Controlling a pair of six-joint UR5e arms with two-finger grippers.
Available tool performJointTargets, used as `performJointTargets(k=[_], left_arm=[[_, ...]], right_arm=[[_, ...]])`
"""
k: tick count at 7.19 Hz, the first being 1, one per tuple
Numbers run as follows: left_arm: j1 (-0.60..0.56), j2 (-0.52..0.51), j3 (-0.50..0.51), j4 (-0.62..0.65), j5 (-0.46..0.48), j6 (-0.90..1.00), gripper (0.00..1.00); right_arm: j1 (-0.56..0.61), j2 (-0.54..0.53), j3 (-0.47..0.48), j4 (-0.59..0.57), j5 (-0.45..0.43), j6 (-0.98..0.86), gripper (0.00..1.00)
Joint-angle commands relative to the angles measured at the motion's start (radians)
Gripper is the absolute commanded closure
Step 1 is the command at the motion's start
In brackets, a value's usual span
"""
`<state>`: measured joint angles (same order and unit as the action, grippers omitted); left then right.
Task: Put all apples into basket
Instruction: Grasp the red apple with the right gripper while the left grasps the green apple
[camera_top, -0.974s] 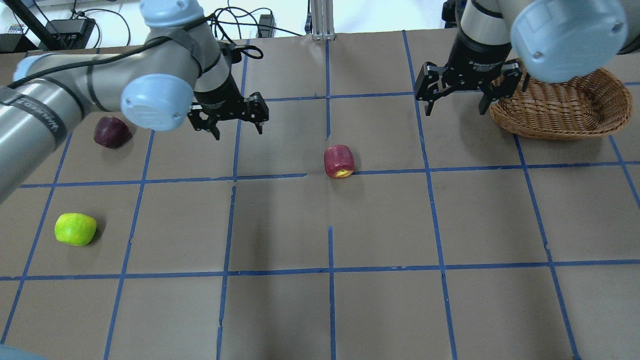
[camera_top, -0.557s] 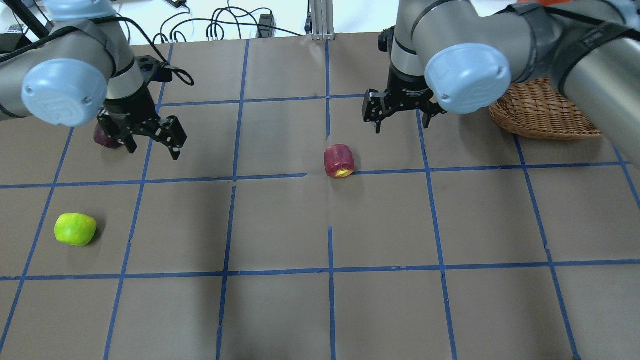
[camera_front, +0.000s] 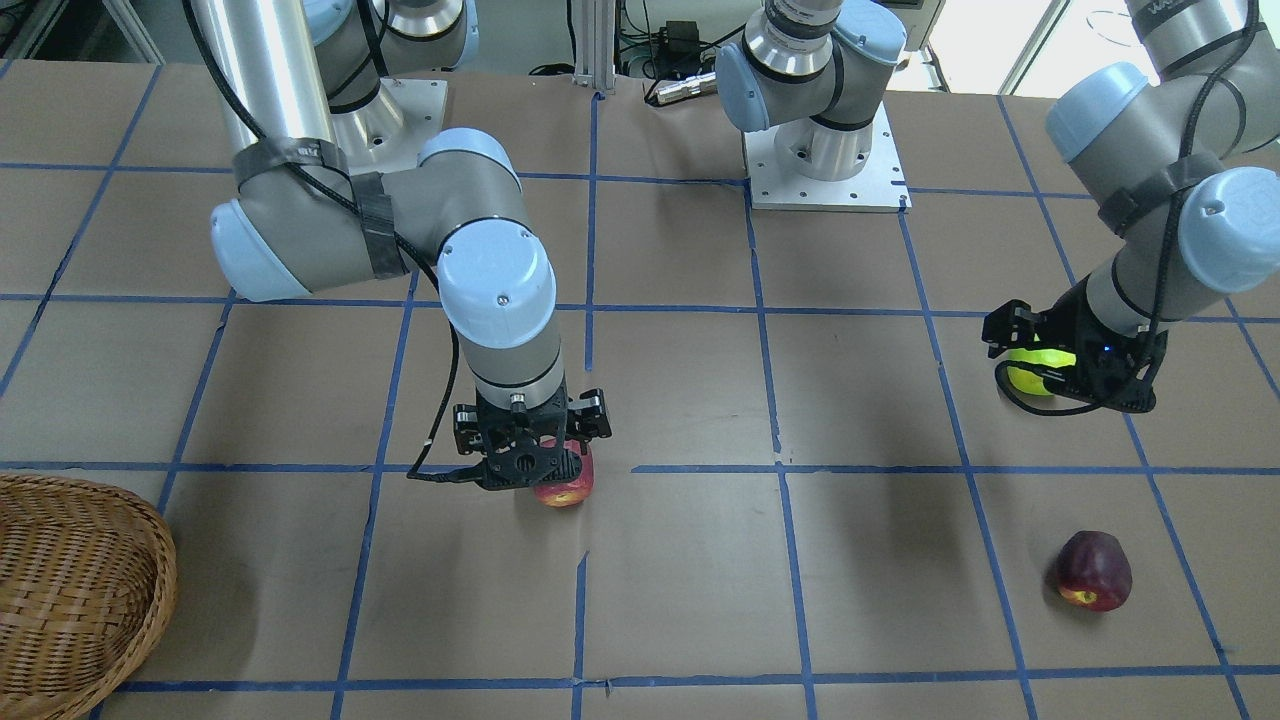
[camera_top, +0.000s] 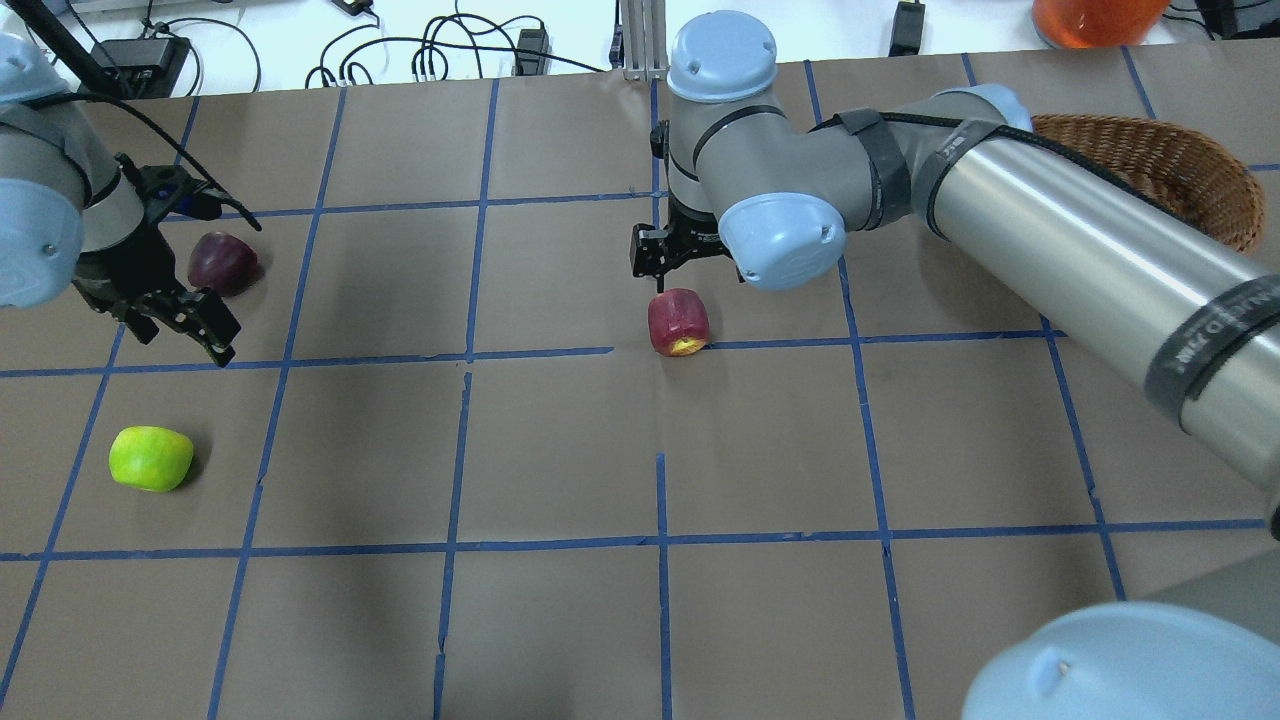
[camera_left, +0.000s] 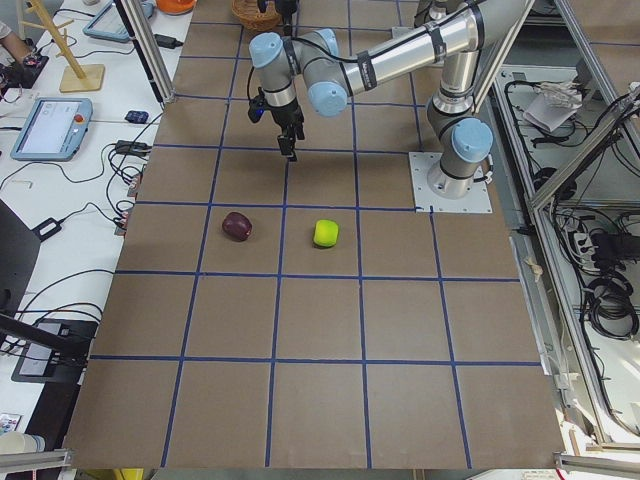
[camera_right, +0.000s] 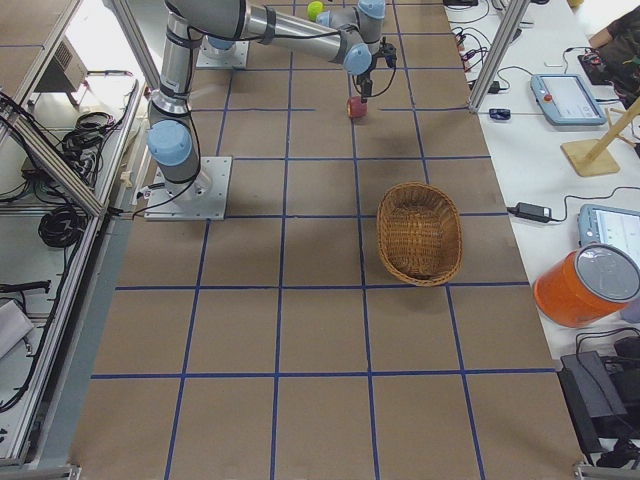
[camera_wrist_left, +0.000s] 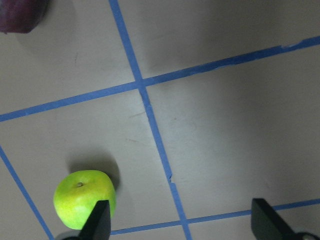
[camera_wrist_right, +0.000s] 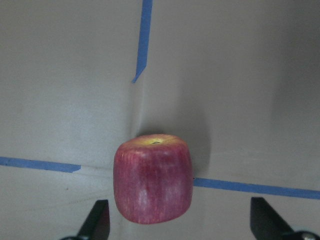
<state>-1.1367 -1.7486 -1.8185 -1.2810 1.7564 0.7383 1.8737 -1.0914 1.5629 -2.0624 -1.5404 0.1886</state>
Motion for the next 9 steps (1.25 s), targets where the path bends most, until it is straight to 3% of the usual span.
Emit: performJointTargets(k=[1,2,5,6,8,9], left_arm=[[0.110,-0.024,-0.108,0.208,-0.055,0.148,0.00],[0.138,-0.032,-0.143,0.282,-0.064,0.177,0.00],[0.212,-0.040,-0.215,0.295,-0.058,0.179,0.00],[0.216,-0.052,-0.231,0.298,-0.054,0.176,0.00],[0.219,-0.095,-0.226,0.319,-0.046,0.177,0.00],[0.219,-0.110,-0.229,0.345,-0.031,0.176,0.00]], right_arm=[[0.007,0.060,0.000,-0.024,0.003,0.003,0.00],[0.007,0.079,-0.001,-0.024,0.005,0.002,0.00],[0.007,0.111,0.000,-0.044,0.029,0.003,0.00],[0.008,0.111,0.000,-0.057,0.029,0.005,0.19],[0.004,0.104,-0.012,-0.064,0.026,-0.035,0.98],[-0.007,0.067,-0.027,-0.058,0.011,-0.034,1.00]])
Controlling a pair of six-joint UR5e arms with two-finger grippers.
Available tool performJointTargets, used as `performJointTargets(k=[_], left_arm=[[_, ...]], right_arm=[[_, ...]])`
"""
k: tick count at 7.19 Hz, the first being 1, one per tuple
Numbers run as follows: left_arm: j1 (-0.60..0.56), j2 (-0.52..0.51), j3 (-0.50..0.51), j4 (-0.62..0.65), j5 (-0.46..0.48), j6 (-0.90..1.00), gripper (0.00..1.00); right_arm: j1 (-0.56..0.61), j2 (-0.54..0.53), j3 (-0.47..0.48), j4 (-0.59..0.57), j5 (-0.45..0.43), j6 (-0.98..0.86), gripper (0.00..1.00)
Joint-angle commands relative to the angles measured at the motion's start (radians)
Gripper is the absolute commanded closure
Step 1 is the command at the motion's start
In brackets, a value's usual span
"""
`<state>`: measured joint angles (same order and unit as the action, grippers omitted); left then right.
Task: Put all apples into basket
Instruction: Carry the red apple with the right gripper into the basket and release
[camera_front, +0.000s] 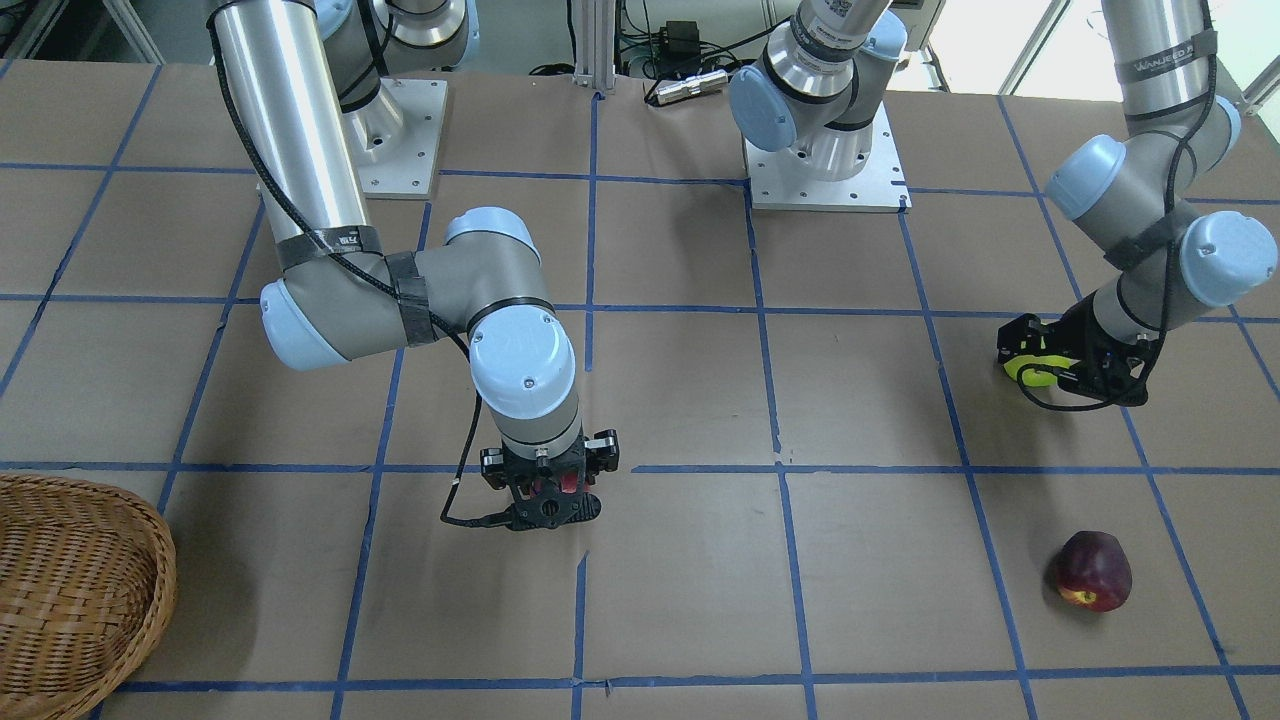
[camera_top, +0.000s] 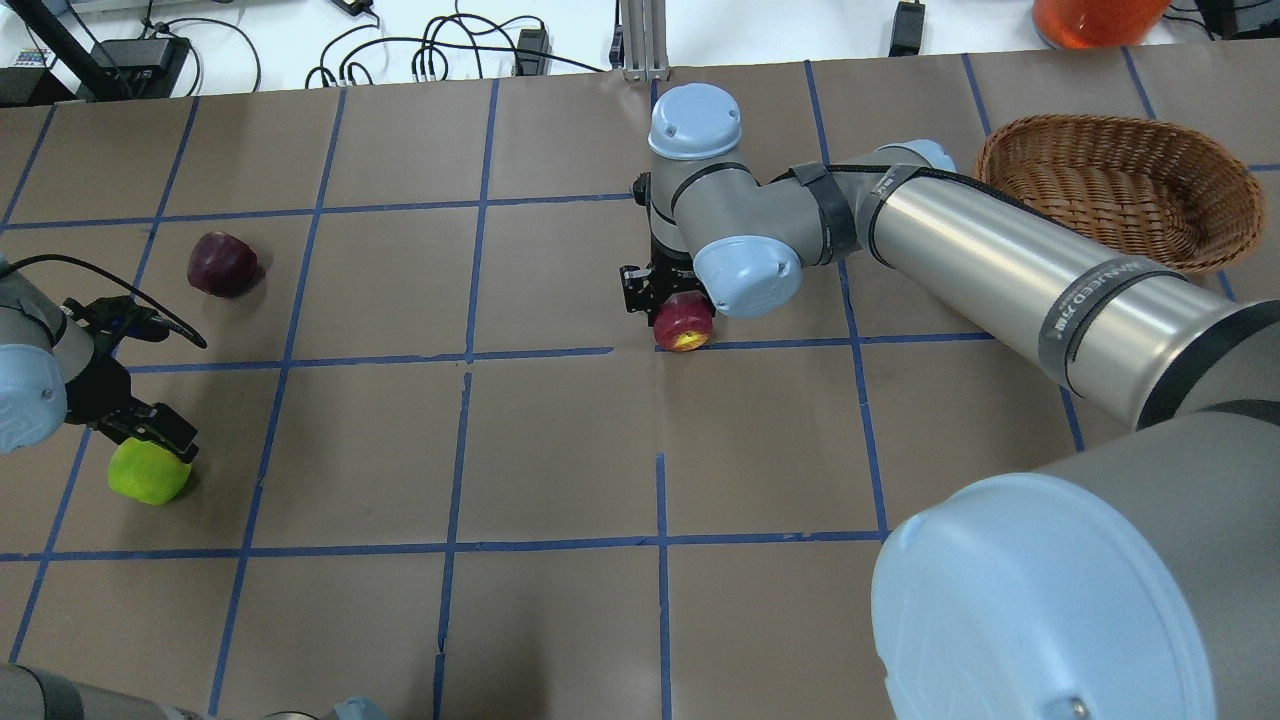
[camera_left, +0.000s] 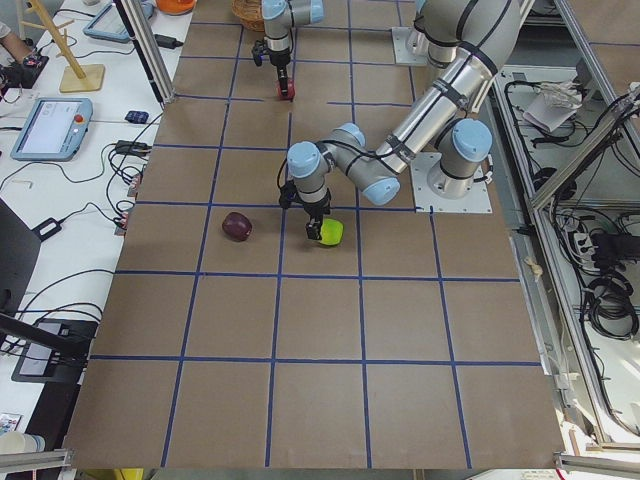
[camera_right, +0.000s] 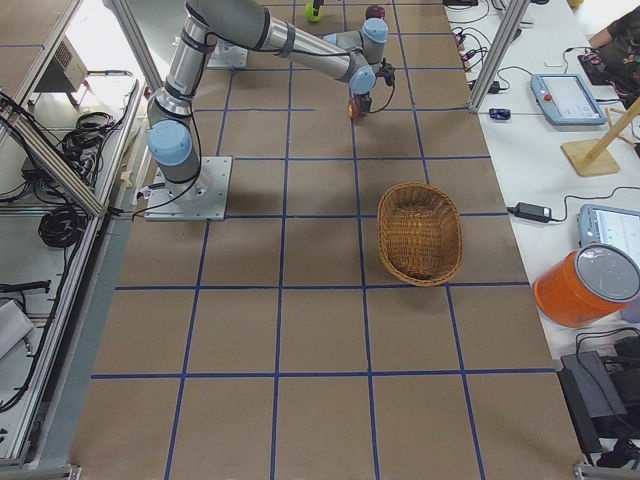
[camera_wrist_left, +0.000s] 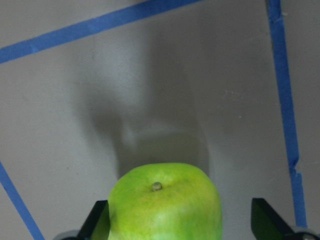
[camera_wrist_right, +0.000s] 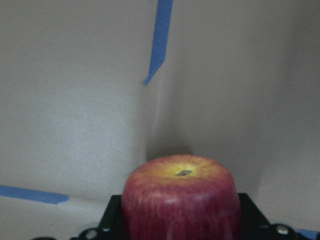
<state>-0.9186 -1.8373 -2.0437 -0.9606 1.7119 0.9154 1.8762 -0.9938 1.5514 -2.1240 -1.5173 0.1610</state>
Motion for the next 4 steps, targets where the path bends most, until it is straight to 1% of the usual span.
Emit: performJointTargets(k=[1,2,3,4], left_arm=[[0.001,-0.026,-0.004,0.026,0.014,-0.001,0.00],[0.003,-0.026,-0.007,0.026,0.015,0.002,0.00],[0.003,-0.026,-0.007,0.019,0.015,-0.012,0.00],[0.003,-0.023,-0.016,0.007,0.017,-0.006,0.00]], right_arm=[[-0.052,-0.087,-0.039,0.048,-0.015,-0.008,1.00],[-0.154,-0.132,-0.086,0.146,-0.015,-0.020,1.00],[-0.286,-0.144,-0.143,0.241,-0.017,-0.096,1.00],[-0.409,-0.144,-0.190,0.296,-0.067,-0.177,1.00]])
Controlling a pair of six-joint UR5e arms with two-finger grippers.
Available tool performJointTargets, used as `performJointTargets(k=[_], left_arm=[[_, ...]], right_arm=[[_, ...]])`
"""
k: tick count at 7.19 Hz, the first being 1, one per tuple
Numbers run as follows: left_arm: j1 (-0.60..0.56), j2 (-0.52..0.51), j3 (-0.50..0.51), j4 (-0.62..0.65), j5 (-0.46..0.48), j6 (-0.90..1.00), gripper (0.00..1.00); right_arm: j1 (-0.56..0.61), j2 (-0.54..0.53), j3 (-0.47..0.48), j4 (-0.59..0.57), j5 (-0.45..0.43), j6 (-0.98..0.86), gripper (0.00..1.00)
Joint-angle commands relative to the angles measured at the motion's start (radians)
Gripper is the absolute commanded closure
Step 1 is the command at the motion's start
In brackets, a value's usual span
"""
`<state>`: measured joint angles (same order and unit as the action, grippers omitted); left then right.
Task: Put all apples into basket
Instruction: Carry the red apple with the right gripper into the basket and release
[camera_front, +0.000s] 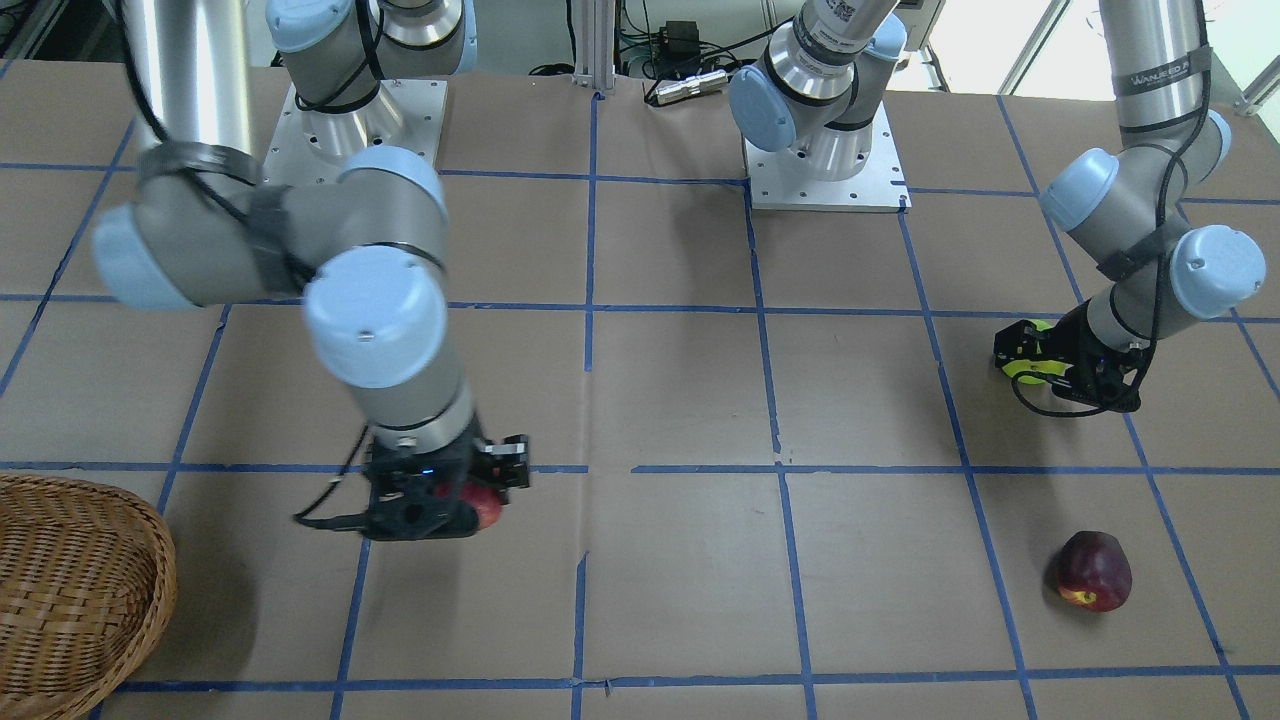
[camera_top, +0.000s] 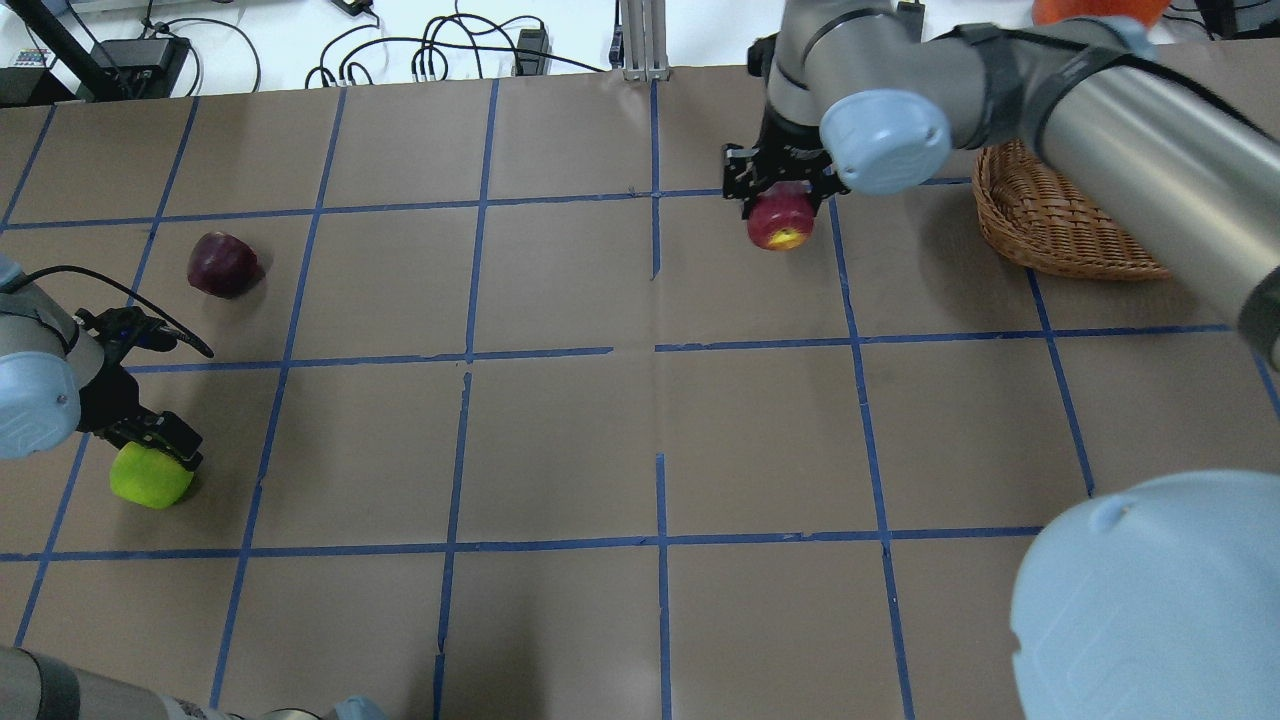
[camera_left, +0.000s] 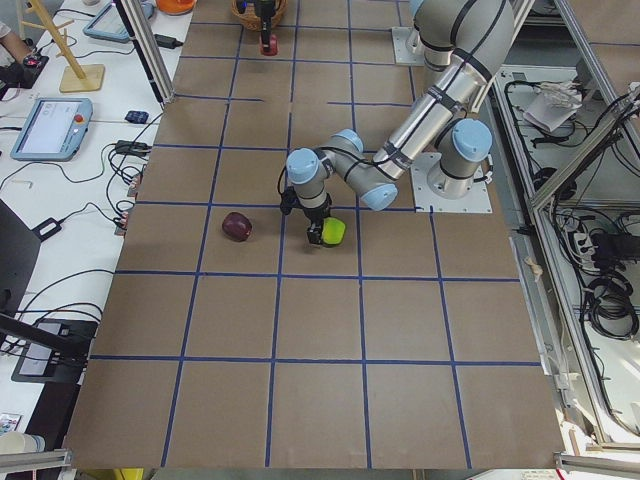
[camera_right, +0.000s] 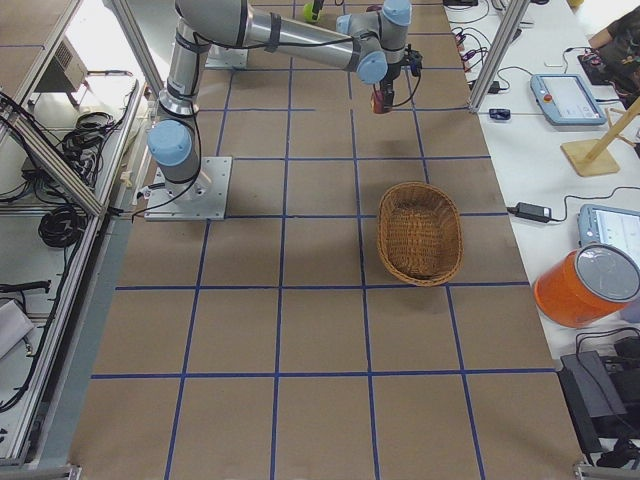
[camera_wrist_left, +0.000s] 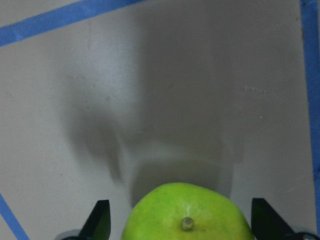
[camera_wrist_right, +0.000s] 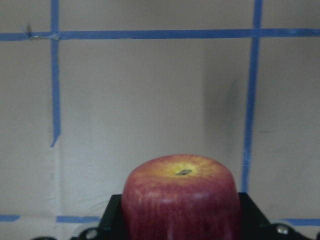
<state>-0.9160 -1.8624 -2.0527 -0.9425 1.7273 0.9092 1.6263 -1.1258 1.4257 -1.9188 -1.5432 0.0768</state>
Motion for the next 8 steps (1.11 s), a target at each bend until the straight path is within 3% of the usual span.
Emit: performJointTargets(k=[1,3,4,5,6,7,8], left_arm=[[0.011,0.002,-0.027,-0.013,0.006,0.000,0.00],[0.029,-0.003,-0.052,-0.013,0.058,0.002,0.00],[0.029,-0.003,-0.053,-0.012,0.057,-0.006,0.00],[0.029,-0.004,-0.052,-0.010,0.048,-0.009,0.07],[0.029,-0.004,-0.043,-0.012,0.048,-0.009,0.26],[0.014,0.005,-0.040,-0.012,0.048,-0.009,0.50],[-0.024,0.015,-0.031,-0.010,0.004,-0.027,0.54]], right_arm=[[-0.275,-0.012,-0.092,0.096,-0.102,-0.157,1.00],[-0.441,0.013,-0.096,0.074,-0.110,-0.390,1.00],[-0.491,0.077,-0.096,-0.002,-0.120,-0.411,1.00],[-0.523,0.142,-0.097,-0.128,-0.170,-0.478,1.00],[-0.534,0.187,-0.100,-0.170,-0.172,-0.506,1.00],[-0.536,0.210,-0.100,-0.173,-0.170,-0.503,1.00],[-0.536,0.239,-0.109,-0.225,-0.175,-0.500,0.96]])
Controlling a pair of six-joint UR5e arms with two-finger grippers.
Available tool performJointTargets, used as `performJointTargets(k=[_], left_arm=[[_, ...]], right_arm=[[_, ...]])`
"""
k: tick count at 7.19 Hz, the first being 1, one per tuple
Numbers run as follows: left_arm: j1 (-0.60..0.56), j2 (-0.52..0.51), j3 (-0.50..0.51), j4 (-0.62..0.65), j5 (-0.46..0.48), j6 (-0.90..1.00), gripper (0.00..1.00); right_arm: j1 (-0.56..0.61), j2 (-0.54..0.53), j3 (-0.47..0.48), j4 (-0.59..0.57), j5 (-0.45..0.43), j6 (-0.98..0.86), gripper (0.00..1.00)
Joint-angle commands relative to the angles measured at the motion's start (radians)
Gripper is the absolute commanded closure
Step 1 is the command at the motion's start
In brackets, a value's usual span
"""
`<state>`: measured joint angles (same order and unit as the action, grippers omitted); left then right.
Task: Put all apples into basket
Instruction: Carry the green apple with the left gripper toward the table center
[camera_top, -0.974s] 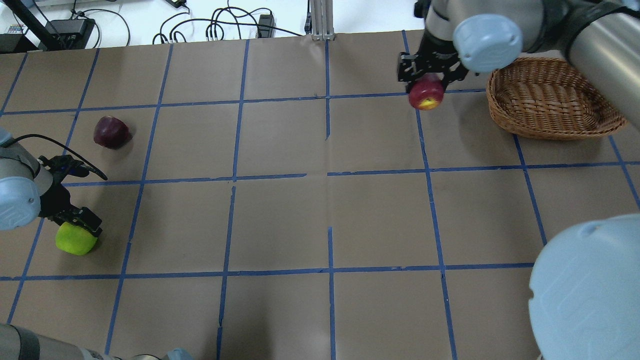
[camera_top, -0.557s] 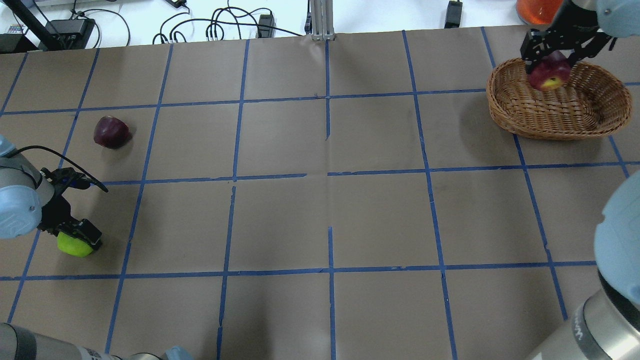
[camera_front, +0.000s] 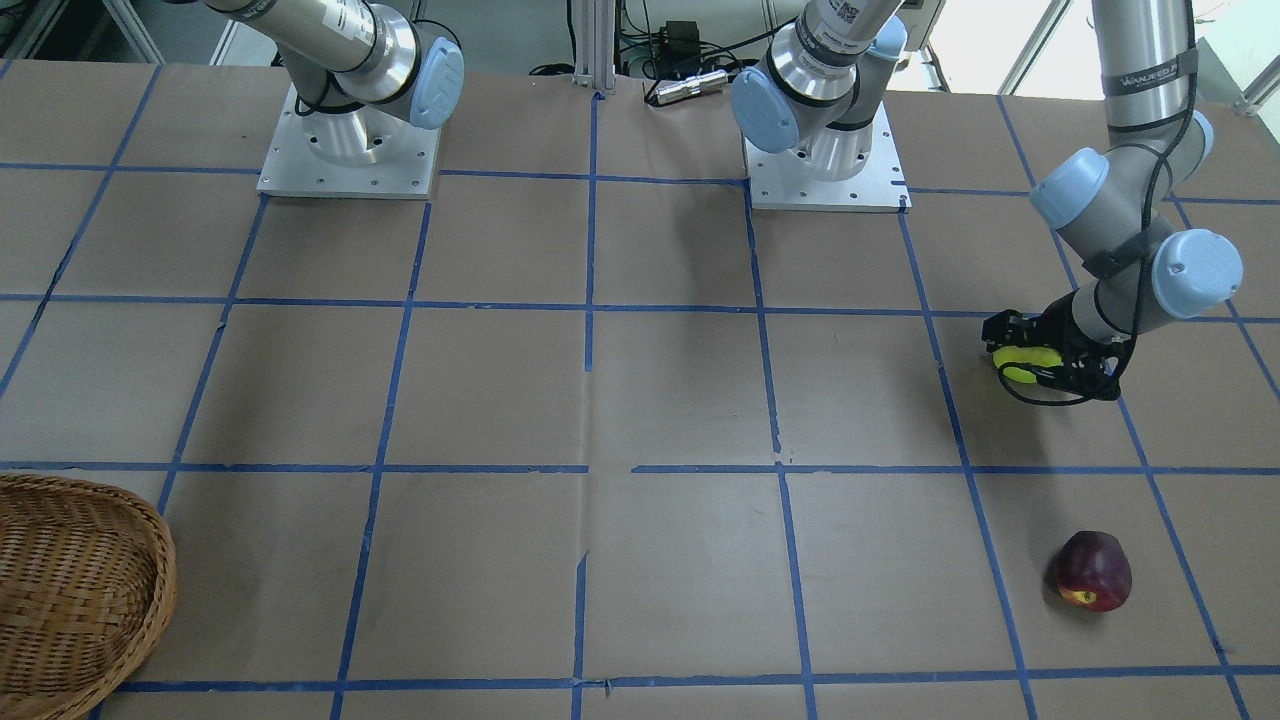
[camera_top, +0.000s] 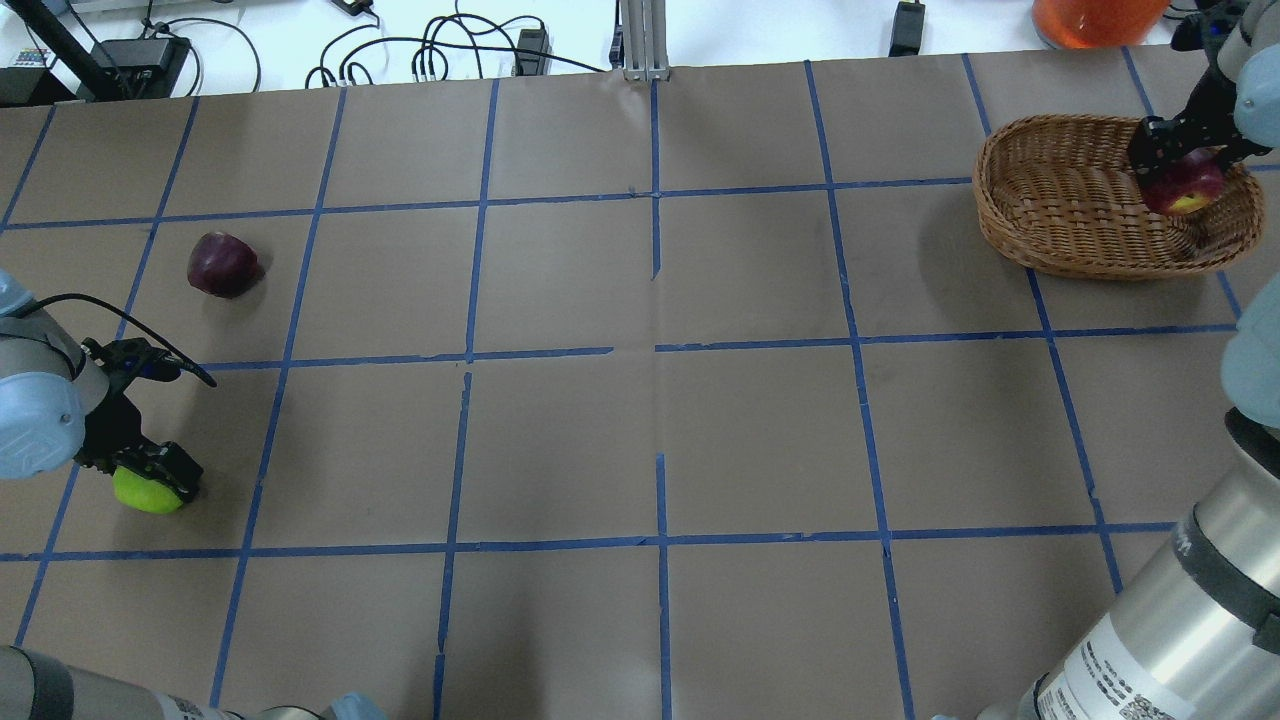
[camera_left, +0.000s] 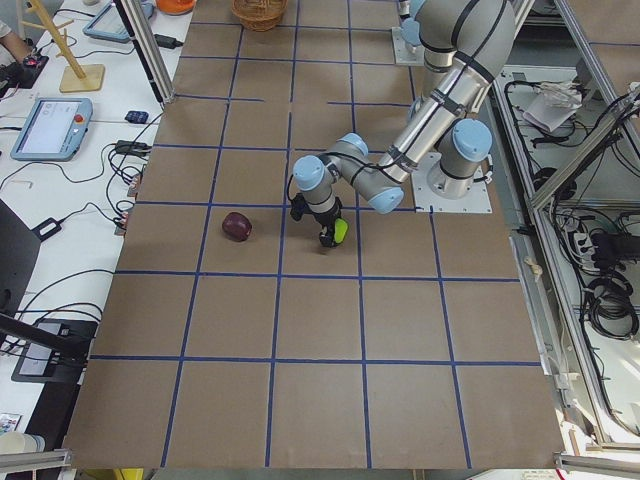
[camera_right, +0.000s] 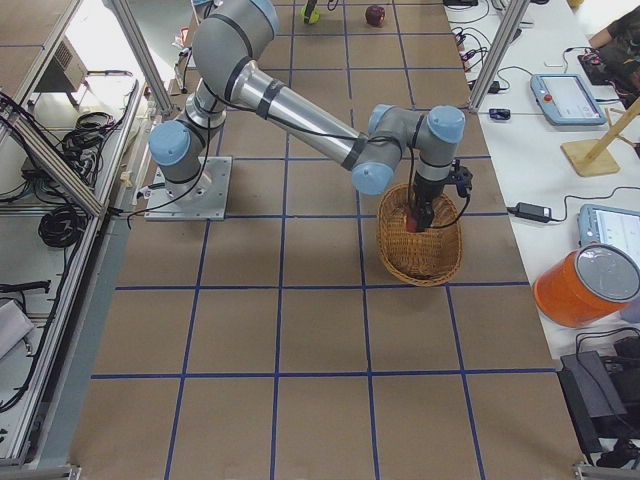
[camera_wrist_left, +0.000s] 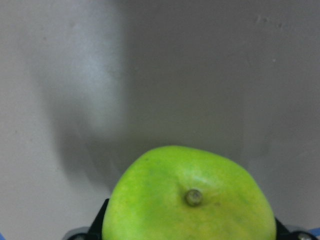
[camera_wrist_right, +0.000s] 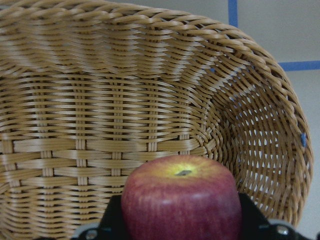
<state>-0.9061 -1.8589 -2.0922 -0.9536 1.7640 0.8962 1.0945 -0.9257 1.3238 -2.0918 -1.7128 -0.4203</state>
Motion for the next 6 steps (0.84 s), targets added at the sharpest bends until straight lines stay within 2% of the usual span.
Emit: performJointTargets(k=[1,2,3,4,6], left_arm=[[-0.080,0.020,0.036,0.006,-0.079,-0.086,0.54],[-0.126,0.033,0.050,-0.001,-0.109,-0.144,0.54],[-0.161,0.038,0.043,-0.007,-0.224,-0.202,0.54],[-0.206,0.047,0.034,-0.025,-0.301,-0.302,0.54],[-0.378,0.049,0.030,-0.028,-0.412,-0.626,0.53]], right_arm=[[-0.004,0.053,-0.015,-0.078,-0.010,-0.011,0.91],[-0.005,0.067,-0.015,-0.080,-0.010,-0.011,0.69],[-0.005,0.068,-0.018,-0.080,-0.005,-0.017,0.01],[-0.005,0.068,-0.020,-0.079,-0.011,-0.018,0.00],[-0.005,0.021,-0.023,-0.025,-0.005,-0.017,0.00]])
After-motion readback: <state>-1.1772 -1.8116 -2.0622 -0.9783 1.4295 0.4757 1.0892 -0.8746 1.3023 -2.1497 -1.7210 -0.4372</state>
